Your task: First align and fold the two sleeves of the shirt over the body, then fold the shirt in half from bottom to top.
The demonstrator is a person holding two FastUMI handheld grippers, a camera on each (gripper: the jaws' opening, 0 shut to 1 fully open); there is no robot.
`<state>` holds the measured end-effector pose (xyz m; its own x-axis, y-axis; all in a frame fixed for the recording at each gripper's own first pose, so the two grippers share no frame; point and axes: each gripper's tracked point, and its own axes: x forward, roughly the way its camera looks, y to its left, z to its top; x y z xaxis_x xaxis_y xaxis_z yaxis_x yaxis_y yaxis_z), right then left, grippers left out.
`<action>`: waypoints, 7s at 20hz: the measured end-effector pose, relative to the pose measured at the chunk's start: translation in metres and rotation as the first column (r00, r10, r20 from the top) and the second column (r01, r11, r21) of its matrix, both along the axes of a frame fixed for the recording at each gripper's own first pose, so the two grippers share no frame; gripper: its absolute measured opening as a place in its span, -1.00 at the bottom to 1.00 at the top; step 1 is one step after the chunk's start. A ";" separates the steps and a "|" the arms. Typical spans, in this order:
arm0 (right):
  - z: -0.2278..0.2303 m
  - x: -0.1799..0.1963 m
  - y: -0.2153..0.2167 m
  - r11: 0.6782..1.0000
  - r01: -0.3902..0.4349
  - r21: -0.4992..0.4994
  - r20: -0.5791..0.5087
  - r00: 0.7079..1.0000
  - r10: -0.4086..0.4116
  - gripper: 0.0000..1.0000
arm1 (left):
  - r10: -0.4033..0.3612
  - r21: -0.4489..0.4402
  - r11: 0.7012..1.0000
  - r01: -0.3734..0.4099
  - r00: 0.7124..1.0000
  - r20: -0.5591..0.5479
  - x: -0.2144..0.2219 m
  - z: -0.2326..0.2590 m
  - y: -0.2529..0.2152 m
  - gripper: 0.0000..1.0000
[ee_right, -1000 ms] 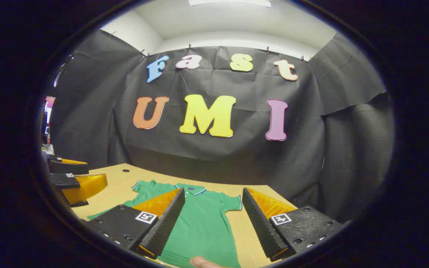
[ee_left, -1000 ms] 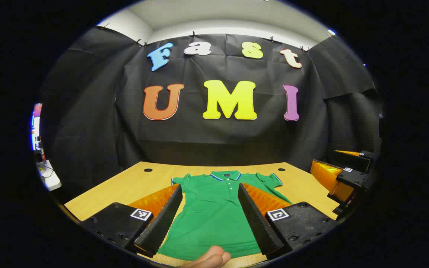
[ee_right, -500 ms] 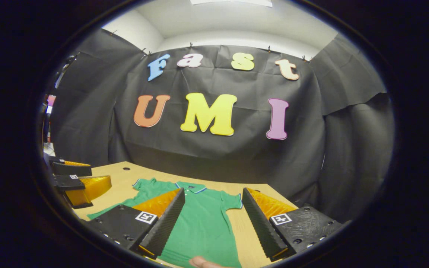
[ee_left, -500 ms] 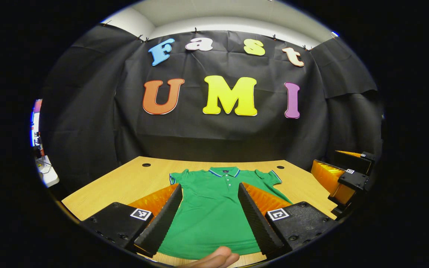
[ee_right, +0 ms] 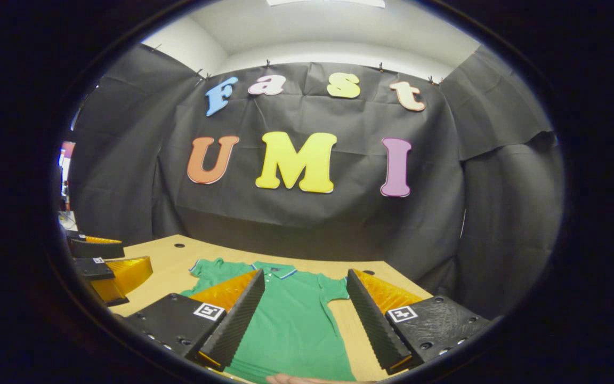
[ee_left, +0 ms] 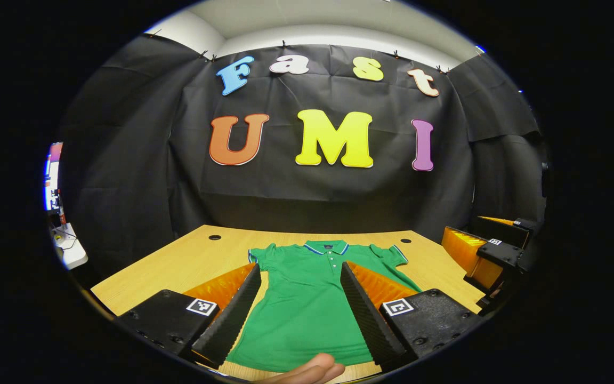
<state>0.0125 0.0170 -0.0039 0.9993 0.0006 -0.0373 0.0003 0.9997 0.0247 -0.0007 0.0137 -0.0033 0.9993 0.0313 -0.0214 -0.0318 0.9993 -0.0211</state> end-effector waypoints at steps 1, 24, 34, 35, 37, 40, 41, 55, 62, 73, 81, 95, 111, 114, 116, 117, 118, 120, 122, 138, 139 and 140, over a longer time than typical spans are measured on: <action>0.000 0.002 -0.001 1.000 -0.003 -0.006 -0.004 1.000 0.003 0.90 | -0.006 -0.007 1.000 0.006 1.000 0.005 0.000 0.002 -0.002 0.94; -0.072 0.256 -0.120 0.990 0.098 -0.103 -0.361 0.924 -0.129 0.90 | 0.055 0.000 0.998 -0.055 0.998 -0.043 0.039 -0.039 0.010 0.94; -0.180 0.336 -0.149 0.995 0.100 -0.021 -0.616 0.782 -0.092 0.70 | 0.079 -0.018 0.997 -0.080 0.994 -0.080 0.062 -0.066 0.022 0.95; -0.186 0.340 -0.149 0.996 0.093 -0.012 -0.636 0.767 -0.079 0.77 | 0.066 -0.020 0.997 -0.068 0.994 -0.084 0.063 -0.068 0.019 0.95; -0.197 0.342 -0.150 0.996 0.087 0.004 -0.690 0.721 -0.060 0.59 | 0.054 -0.004 0.999 -0.054 0.995 -0.084 0.066 -0.070 0.016 0.95; -0.213 0.345 -0.141 0.996 0.066 0.057 -0.742 0.670 -0.002 0.53 | 0.057 0.011 0.998 -0.057 0.995 -0.086 0.068 -0.073 0.017 0.96; -0.219 0.346 -0.140 0.995 0.071 0.064 -0.753 0.658 0.002 0.29 | 0.055 0.009 0.998 -0.054 0.995 -0.089 0.070 -0.075 0.017 0.95; -0.227 0.357 -0.131 0.983 0.101 0.152 -0.766 0.641 0.052 -1.00 | 0.045 -0.026 0.998 -0.049 0.989 -0.140 0.076 -0.093 0.019 0.95; -0.182 0.354 -0.100 0.985 0.038 0.167 -0.716 0.691 0.095 -1.00 | 0.043 -0.040 0.998 -0.050 0.985 -0.165 0.080 -0.102 0.020 0.96; -0.155 0.351 0.015 0.970 -0.045 0.239 -0.693 0.692 0.203 -0.98 | 0.055 -0.017 0.998 -0.059 0.988 -0.146 0.078 -0.099 0.017 0.95; -0.150 0.330 0.010 0.983 -0.040 0.179 -0.720 0.675 0.159 -0.33 | 0.055 -0.036 0.997 -0.062 0.983 -0.176 0.079 -0.107 0.014 0.95; -0.122 0.213 -0.039 0.985 -0.128 0.116 -0.653 0.737 0.173 0.93 | 0.269 0.062 0.963 -0.264 0.955 -0.121 0.127 -0.064 0.095 0.94; -0.121 0.077 -0.051 0.996 -0.085 0.038 -0.401 0.911 0.094 0.94 | 0.216 -0.005 0.967 -0.255 0.828 -0.517 0.314 -0.121 0.171 0.94; -0.124 0.066 -0.056 0.994 -0.066 0.085 -0.401 0.911 0.095 0.94 | 0.157 -0.047 0.970 -0.240 0.758 -0.633 0.316 -0.152 0.163 0.82; -0.122 0.062 -0.063 0.995 -0.055 0.085 -0.390 0.917 0.084 0.94 | 0.130 -0.084 0.965 -0.247 0.734 -0.667 0.316 -0.164 0.158 0.62; -0.121 0.062 -0.067 0.996 -0.043 0.074 -0.386 0.920 0.068 0.93 | 0.123 -0.085 0.967 -0.240 0.733 -0.669 0.317 -0.167 0.158 0.46; -0.123 0.060 -0.068 0.996 -0.042 0.073 -0.385 0.921 0.067 0.94 | 0.120 -0.084 0.968 -0.237 0.730 -0.672 0.318 -0.170 0.159 0.41; -0.128 0.056 -0.062 0.995 -0.055 0.085 -0.399 0.913 0.085 0.92 | 0.130 -0.071 0.968 -0.240 0.724 -0.677 0.319 -0.172 0.162 0.02; -0.130 0.057 -0.064 0.995 -0.056 0.086 -0.400 0.913 0.086 0.92 | 0.098 -0.095 0.972 -0.217 0.732 -0.674 0.320 -0.170 0.158 -0.29; -0.138 0.052 -0.076 0.992 -0.028 0.125 -0.389 0.918 0.075 0.92 | 0.116 0.145 0.989 -0.030 0.765 -0.633 0.333 -0.127 0.056 -0.82; -0.139 0.052 -0.077 0.992 -0.028 0.127 -0.390 0.918 0.076 0.92 | 0.117 0.177 0.984 -0.004 0.764 -0.635 0.336 -0.131 0.046 -0.83; -0.141 0.052 -0.078 0.992 -0.029 0.125 -0.391 0.917 0.076 0.92 | 0.116 0.205 0.979 0.023 0.761 -0.638 0.336 -0.134 0.035 -0.70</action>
<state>0.0645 -0.0610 -0.1445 0.9019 0.0804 -0.4243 -0.0188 0.9889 0.1474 0.3357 0.0483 -0.1373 0.7477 0.1501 -0.6468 -0.0152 0.9777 0.2093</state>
